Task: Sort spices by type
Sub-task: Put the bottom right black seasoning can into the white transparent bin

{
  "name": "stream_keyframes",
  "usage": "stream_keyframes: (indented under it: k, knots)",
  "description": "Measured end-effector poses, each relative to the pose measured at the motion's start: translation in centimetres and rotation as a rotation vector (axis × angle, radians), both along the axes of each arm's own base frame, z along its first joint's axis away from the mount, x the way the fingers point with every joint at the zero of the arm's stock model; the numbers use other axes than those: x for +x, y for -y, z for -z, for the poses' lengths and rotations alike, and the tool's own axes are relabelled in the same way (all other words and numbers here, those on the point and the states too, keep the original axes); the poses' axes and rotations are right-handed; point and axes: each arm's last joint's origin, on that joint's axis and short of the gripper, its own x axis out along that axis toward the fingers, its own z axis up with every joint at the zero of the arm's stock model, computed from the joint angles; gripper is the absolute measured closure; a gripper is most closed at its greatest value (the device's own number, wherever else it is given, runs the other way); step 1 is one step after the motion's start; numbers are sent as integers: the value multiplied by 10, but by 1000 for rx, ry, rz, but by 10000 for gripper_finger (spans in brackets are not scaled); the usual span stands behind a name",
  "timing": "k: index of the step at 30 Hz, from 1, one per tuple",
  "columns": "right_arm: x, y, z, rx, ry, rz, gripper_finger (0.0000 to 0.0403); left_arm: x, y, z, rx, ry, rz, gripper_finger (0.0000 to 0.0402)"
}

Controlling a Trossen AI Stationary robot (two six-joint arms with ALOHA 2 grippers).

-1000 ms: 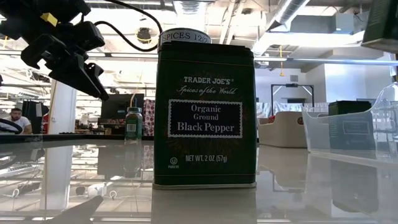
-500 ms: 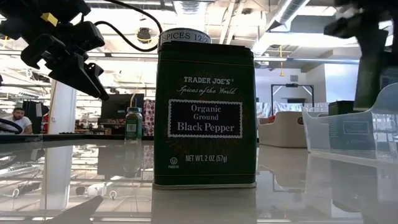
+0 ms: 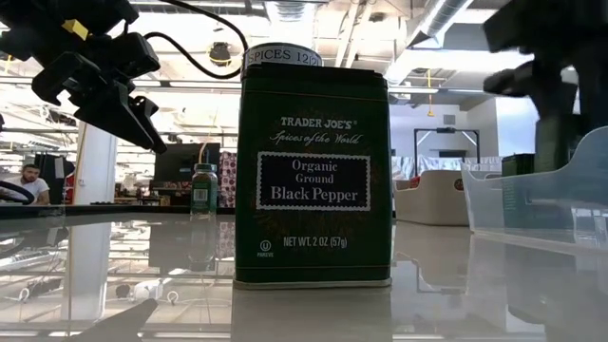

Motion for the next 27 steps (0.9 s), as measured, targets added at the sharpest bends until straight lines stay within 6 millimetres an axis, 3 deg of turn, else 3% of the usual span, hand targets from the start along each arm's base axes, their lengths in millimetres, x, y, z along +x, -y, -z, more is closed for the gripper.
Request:
stream_keyframes:
  k: [13, 27]
  knots:
    - [13, -2, 23, -21, -121, 6, 237, 0, 0, 0, 0, -1, 0, 235]
    - [14, -1, 23, -18, -110, 27, 235, 0, 0, 0, 0, -1, 0, 235]
